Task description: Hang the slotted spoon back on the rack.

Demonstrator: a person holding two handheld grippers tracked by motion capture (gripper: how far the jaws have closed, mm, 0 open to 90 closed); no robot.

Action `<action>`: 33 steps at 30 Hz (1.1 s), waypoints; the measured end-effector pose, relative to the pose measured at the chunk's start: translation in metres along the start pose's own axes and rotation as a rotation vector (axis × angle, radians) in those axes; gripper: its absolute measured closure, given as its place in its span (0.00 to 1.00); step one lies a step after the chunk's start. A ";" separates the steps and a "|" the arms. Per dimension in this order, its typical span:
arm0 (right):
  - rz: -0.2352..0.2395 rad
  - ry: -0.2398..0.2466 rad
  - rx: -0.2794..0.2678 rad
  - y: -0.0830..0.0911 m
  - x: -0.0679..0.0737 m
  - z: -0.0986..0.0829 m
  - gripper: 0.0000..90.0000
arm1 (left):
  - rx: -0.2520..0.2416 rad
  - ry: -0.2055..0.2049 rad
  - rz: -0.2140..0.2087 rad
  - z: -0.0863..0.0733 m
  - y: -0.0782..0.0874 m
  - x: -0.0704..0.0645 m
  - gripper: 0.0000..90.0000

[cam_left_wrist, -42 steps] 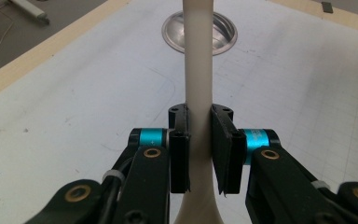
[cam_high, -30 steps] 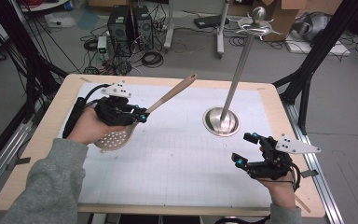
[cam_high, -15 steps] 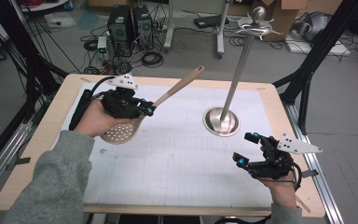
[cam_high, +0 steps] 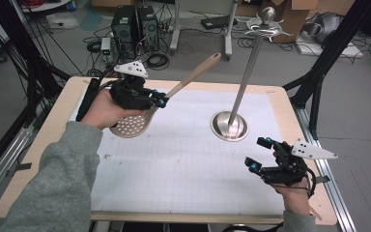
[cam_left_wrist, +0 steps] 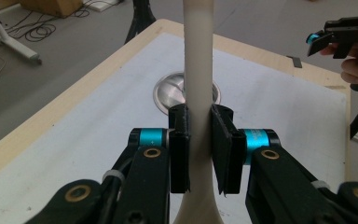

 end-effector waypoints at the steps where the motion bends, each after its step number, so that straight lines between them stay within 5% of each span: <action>1: 0.000 0.000 0.000 0.000 0.000 0.000 0.11 | -0.001 -0.001 0.000 0.002 0.000 0.000 0.86; 20: 0.002 -0.016 0.013 -0.001 -0.004 -0.005 0.11 | -0.053 -0.046 -0.025 0.050 -0.010 -0.012 0.86; 33: -0.006 -0.026 -0.001 0.005 -0.008 -0.005 0.11 | -0.064 -0.046 -0.014 0.062 -0.019 -0.008 0.86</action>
Point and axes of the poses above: each handheld gripper's, and its own axes: y roughly backward along the jaws, z roughly out of its top, x roughly to its left, the point moved 4 cm from there along -y, roughly forward along the jaws, and after that the axes turned 15 degrees about -z, right-handed, at the moved point
